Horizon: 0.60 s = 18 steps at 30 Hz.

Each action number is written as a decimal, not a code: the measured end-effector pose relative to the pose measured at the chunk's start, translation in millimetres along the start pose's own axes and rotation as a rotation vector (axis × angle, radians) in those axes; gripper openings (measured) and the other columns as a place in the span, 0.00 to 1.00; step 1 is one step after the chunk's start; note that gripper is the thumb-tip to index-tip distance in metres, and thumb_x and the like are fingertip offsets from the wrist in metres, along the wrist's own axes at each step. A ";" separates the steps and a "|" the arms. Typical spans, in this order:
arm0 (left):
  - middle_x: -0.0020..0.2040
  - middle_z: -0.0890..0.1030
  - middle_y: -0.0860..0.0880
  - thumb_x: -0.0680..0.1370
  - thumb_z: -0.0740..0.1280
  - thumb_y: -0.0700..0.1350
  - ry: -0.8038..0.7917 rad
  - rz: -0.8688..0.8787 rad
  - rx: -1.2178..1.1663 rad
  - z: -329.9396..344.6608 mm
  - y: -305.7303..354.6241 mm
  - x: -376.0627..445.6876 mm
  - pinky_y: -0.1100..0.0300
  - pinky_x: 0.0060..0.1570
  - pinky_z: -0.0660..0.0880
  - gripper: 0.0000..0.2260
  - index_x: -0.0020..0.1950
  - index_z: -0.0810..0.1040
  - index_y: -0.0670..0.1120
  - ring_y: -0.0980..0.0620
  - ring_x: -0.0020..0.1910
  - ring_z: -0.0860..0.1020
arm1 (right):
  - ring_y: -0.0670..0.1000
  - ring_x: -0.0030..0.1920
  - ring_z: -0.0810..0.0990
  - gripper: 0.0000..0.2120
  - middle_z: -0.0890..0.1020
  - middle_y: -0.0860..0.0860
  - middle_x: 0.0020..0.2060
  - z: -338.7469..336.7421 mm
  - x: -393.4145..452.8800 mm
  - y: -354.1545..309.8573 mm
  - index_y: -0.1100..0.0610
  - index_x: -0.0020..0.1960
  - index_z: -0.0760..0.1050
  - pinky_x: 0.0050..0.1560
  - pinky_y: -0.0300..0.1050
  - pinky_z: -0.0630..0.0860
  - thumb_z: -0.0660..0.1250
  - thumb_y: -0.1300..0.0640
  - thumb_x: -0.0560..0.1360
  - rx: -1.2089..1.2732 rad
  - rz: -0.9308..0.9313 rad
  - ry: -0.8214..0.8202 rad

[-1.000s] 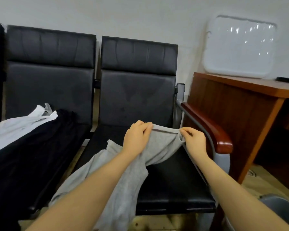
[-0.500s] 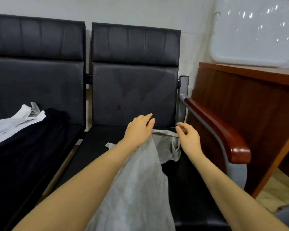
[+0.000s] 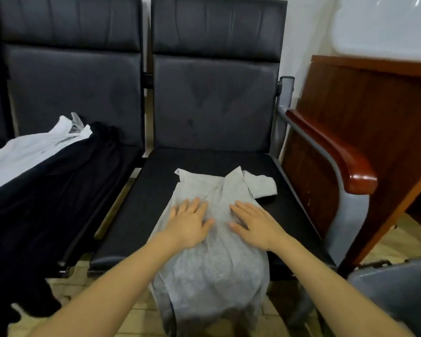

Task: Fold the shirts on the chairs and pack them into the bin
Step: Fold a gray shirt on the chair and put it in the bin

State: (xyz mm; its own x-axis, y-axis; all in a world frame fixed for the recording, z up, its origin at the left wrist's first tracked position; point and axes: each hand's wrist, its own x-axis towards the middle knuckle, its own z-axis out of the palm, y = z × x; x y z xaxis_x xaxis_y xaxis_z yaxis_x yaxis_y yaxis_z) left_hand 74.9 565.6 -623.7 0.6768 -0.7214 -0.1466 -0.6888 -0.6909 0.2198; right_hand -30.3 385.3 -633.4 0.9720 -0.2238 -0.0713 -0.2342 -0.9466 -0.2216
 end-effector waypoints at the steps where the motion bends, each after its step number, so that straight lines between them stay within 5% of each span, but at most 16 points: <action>1: 0.78 0.42 0.48 0.81 0.46 0.60 -0.049 -0.020 0.008 5.7 -3.1 -4.3 0.46 0.73 0.41 0.28 0.78 0.43 0.50 0.44 0.77 0.42 | 0.47 0.77 0.44 0.30 0.48 0.44 0.78 4.8 -2.6 -0.4 0.44 0.78 0.46 0.75 0.46 0.41 0.47 0.35 0.79 0.001 0.029 -0.046; 6: 0.78 0.40 0.49 0.80 0.44 0.64 0.001 -0.045 -0.007 22.1 -14.5 -1.7 0.43 0.72 0.37 0.30 0.78 0.41 0.54 0.47 0.76 0.40 | 0.47 0.77 0.41 0.29 0.43 0.43 0.77 9.1 4.5 -0.8 0.42 0.77 0.42 0.74 0.45 0.37 0.44 0.35 0.80 -0.028 0.083 -0.065; 18: 0.78 0.47 0.52 0.78 0.47 0.66 0.138 -0.045 -0.055 14.2 -51.8 64.1 0.52 0.74 0.39 0.31 0.78 0.48 0.55 0.54 0.77 0.44 | 0.44 0.77 0.47 0.25 0.51 0.41 0.77 10.4 58.5 23.3 0.41 0.77 0.50 0.74 0.44 0.41 0.44 0.38 0.81 -0.055 0.111 0.079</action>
State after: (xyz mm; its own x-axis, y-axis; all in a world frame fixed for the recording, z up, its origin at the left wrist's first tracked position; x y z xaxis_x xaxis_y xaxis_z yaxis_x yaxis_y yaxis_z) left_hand 150.3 554.4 -658.2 0.7389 -0.6734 -0.0241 -0.6440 -0.7162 0.2690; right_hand 20.9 352.6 -652.9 0.9391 -0.3432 -0.0155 -0.3411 -0.9258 -0.1630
